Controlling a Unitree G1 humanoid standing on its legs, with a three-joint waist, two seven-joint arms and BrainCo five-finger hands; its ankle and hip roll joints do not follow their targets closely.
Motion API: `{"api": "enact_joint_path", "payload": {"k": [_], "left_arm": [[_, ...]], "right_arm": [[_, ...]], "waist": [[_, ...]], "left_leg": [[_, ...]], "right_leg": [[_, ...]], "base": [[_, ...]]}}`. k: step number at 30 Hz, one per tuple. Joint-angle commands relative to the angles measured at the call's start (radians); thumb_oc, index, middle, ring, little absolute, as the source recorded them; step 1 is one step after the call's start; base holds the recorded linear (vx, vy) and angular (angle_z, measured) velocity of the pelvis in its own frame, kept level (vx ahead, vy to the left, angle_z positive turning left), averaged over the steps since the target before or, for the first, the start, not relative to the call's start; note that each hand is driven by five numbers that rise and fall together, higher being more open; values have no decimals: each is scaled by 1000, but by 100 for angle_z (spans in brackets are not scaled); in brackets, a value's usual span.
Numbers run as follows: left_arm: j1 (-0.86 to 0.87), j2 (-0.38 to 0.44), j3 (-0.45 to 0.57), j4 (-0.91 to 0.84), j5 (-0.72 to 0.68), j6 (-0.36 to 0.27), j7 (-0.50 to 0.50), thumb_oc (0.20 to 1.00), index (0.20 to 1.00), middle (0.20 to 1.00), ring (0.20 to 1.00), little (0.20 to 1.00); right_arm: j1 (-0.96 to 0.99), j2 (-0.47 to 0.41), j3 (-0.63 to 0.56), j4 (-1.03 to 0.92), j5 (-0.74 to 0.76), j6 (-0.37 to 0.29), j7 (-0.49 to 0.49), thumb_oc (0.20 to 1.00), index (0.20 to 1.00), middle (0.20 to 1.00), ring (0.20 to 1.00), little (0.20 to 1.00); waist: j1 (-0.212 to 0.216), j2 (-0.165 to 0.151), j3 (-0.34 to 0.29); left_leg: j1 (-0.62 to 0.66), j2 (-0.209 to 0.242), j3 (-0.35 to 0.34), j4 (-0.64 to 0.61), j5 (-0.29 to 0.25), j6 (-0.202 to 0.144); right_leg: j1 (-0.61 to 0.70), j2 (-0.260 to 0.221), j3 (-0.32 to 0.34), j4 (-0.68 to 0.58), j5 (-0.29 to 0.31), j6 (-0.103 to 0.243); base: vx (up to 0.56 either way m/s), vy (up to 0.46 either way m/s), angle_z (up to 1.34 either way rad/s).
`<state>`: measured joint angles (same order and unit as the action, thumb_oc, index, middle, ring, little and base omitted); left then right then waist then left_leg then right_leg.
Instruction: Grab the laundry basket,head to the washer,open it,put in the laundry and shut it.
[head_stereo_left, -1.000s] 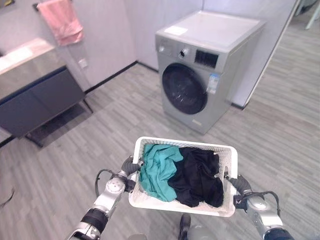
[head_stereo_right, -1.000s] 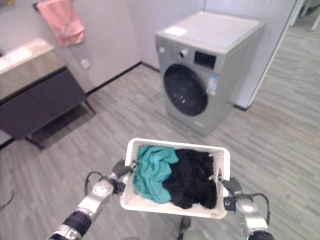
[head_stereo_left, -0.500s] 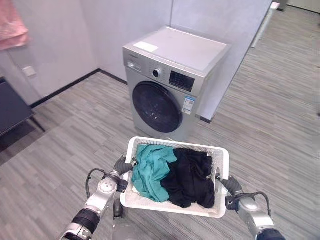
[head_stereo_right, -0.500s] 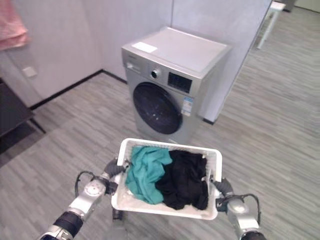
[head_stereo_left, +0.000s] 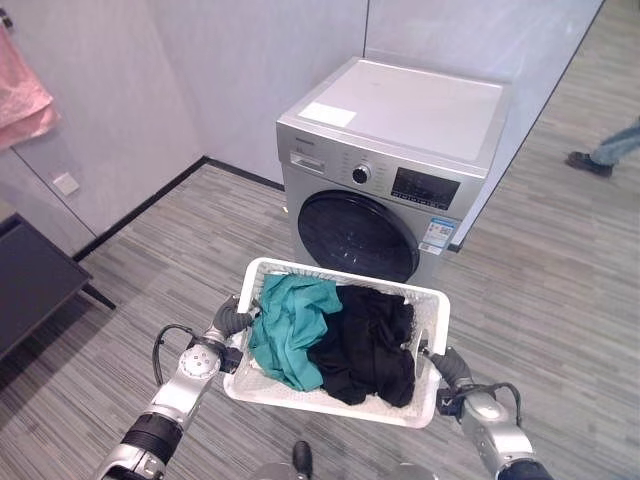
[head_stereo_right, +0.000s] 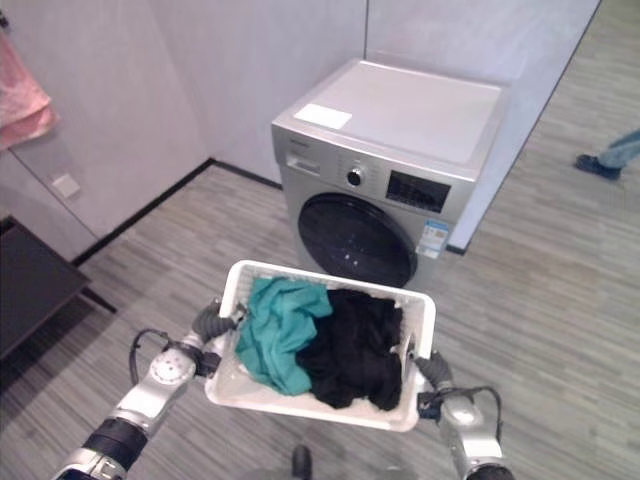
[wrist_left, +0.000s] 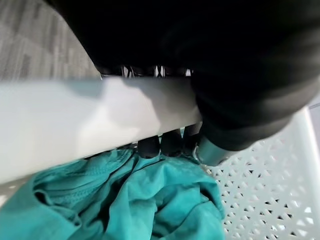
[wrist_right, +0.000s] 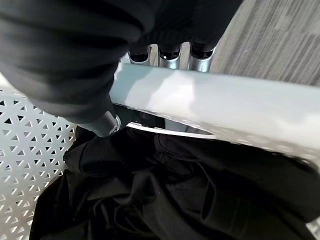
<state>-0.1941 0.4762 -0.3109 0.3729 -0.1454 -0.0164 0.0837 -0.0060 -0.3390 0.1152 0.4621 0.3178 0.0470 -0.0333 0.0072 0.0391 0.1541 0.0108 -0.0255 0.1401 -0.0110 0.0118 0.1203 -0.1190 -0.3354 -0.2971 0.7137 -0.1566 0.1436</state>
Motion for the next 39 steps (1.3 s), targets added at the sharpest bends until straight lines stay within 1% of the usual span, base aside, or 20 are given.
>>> {"api": "enact_joint_path", "payload": {"k": [1,3,6,9,11,14,15,17,18,20,21,23,25,26,29,31,32,33,36,39], "left_arm": [[-24,74,119,-18,35,-54,33,200,200,200,200,200],[-32,66,128,-9,38,-58,34,200,200,200,200,200],[-49,47,127,12,35,-62,34,200,200,200,200,200],[-65,20,110,38,41,-66,38,200,200,200,200,200],[-76,-3,92,61,46,-70,39,200,200,200,200,200],[-72,-31,87,77,47,-83,46,200,200,200,200,200],[-78,-35,82,84,44,-86,50,200,200,200,200,200],[-91,-42,83,82,29,-88,59,200,200,200,200,200],[-96,-47,84,80,24,-91,63,200,200,200,200,200],[-99,-51,80,83,11,-95,71,200,200,200,200,200],[-98,-52,80,84,4,-95,71,200,200,200,200,200],[-92,-53,83,86,0,-94,73,200,200,200,200,200],[-70,-50,92,74,-8,-96,73,200,200,200,200,200],[-49,-44,103,59,-8,-96,74,200,200,200,200,200],[-33,-34,118,45,-1,-100,75,200,200,200,200,200],[-32,-24,130,22,20,-102,83,200,200,200,200,200],[-25,-16,146,0,33,-105,85,200,200,200,200,200],[2,-11,174,-36,64,-111,87,200,200,200,200,200],[25,5,201,-83,91,-118,89,200,200,200,200,200],[93,38,282,-205,122,-136,89,200,200,200,200,200]], "right_arm": [[-36,-87,-121,-74,19,-102,13,200,200,200,200,200],[-19,-86,-131,-89,11,-104,13,200,200,200,200,200],[-8,-82,-128,-78,7,-102,13,200,200,200,200,200],[13,-81,-131,-70,13,-102,16,200,200,200,200,200],[37,-82,-132,-77,31,-102,21,200,200,200,200,200],[62,-90,-137,-82,44,-112,22,200,200,200,200,200],[63,-94,-139,-79,50,-114,19,200,200,200,200,200],[65,-109,-142,-96,66,-119,19,200,200,200,200,200],[63,-116,-137,-98,70,-121,20,200,200,200,200,200],[61,-127,-125,-82,73,-117,20,200,200,200,200,200],[63,-129,-120,-75,74,-112,20,200,200,200,200,200],[58,-129,-106,-64,74,-111,24,200,200,200,200,200],[55,-124,-83,-49,72,-107,35,200,200,200,200,200],[60,-114,-62,-41,86,-100,56,200,200,200,200,200],[70,-120,-51,-51,74,-98,64,200,200,200,200,200],[92,-123,-69,-88,82,-105,67,200,200,200,200,200],[108,-127,-85,-122,81,-110,70,200,200,200,200,200],[133,-135,-115,-171,72,-119,74,200,200,200,200,200],[161,-143,-151,-244,63,-125,83,200,200,200,200,200],[207,-156,-220,-361,55,-137,104,200,200,200,200,200]], "waist": [[-22,-20,-36],[-33,-15,-33],[-43,-22,-30],[-72,-27,-29],[-83,-49,-41],[-84,-47,-67],[-84,-49,-67],[-77,-59,-42],[-75,-66,-37],[-70,-77,-28],[-68,-81,-24],[-57,-92,-20],[-41,-90,-19],[-33,-88,-28],[-30,-83,-34],[-36,-73,-32],[-41,-67,-32],[-44,-46,-41],[-50,-35,-45],[-47,-30,-42]], "left_leg": [[5,55,42,92,-106,-99],[52,59,62,73,-136,-117],[86,63,79,69,-159,-130],[115,63,74,76,-183,-134],[131,43,78,80,-194,-131],[133,46,79,126,-212,-150],[117,53,80,187,-195,-168],[15,87,63,416,-114,-233],[-28,89,39,493,-88,-252],[-75,109,4,565,-34,-276],[-92,134,3,562,-11,-279],[-112,158,-11,498,-29,-258],[-101,176,-63,377,-51,-242],[-96,196,-126,217,-34,-236],[-86,226,-163,110,11,-241],[-98,253,-164,48,69,-250],[-97,259,-154,30,72,-252],[-68,257,-145,-8,65,-259],[-46,249,-121,-2,53,-267],[-18,223,-86,13,24,-260]], "right_leg": [[-10,76,-67,-195,147,7],[-25,93,-152,-304,120,7],[-36,113,-190,-436,135,6],[-69,140,-110,-486,156,13],[-36,164,-56,-573,183,-3],[27,211,-28,-647,174,-21],[45,222,-23,-659,168,-29],[83,237,-19,-685,163,-57],[97,242,-18,-704,165,-71],[130,256,-11,-730,151,-94],[143,259,-15,-741,146,-101],[156,256,-5,-753,141,-98],[161,263,24,-755,130,-91],[161,270,57,-763,119,-84],[168,273,78,-767,108,-80],[172,270,79,-761,95,-75],[176,266,81,-760,90,-72],[179,267,87,-755,87,-68],[183,255,93,-745,92,-64],[190,225,103,-725,96,-53]], "base": [[226,101,-28],[243,65,-18],[204,-17,-12],[204,-47,2],[203,-99,7],[245,-107,6],[143,-161,2],[42,-189,4],[32,-166,1],[62,-126,-1],[53,-67,-3],[91,-10,-1],[126,60,-10],[102,66,-52],[89,73,-52],[80,125,-35],[116,203,-11],[94,154,-16],[84,151,-42],[81,191,0]]}}
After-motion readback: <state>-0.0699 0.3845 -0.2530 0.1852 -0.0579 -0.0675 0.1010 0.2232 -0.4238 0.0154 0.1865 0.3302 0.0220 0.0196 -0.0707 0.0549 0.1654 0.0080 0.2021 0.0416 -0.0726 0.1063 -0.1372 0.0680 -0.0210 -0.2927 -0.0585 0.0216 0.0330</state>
